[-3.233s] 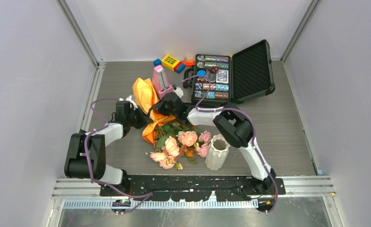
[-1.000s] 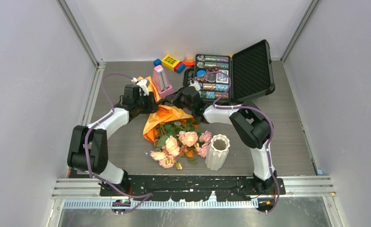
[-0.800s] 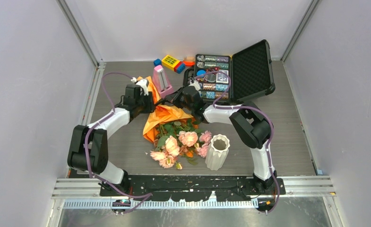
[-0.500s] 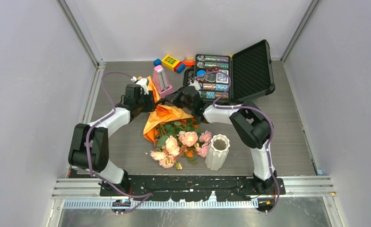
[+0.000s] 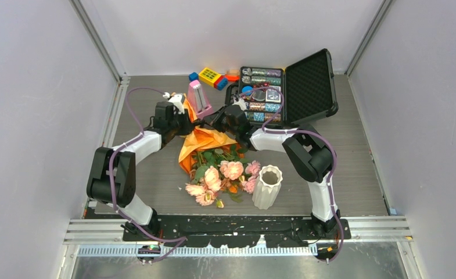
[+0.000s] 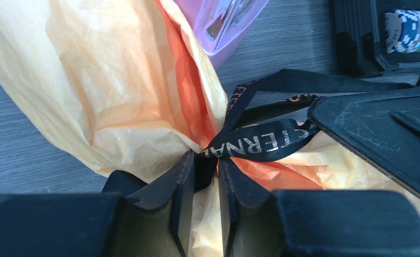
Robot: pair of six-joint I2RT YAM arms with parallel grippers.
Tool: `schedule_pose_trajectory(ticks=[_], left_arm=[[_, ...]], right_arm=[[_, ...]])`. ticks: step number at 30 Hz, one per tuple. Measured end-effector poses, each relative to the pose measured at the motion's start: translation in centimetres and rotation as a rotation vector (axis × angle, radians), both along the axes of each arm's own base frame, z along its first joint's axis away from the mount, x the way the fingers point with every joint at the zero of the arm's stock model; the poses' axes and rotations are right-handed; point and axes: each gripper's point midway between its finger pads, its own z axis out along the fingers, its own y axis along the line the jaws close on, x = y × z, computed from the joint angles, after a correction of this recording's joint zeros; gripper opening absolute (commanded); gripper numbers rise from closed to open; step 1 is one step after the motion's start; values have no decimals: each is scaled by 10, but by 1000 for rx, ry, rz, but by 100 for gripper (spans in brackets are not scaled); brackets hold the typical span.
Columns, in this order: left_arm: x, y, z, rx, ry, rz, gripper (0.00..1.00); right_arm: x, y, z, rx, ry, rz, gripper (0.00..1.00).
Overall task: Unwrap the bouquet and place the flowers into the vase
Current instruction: Untie the ribbon from the wrapping paper.
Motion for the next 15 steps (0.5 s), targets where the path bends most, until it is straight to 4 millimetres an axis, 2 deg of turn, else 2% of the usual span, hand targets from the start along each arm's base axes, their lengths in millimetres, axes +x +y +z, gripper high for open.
schedule_pose_trajectory(ticks=[10,15], left_arm=[[5,-12,20,-45,-50,-52,24],[7,-14,42,-59,-103,-60,9]], right_arm=[[1,1,1,-1,0,0,0],[0,0,-1,-6,6,0,0]])
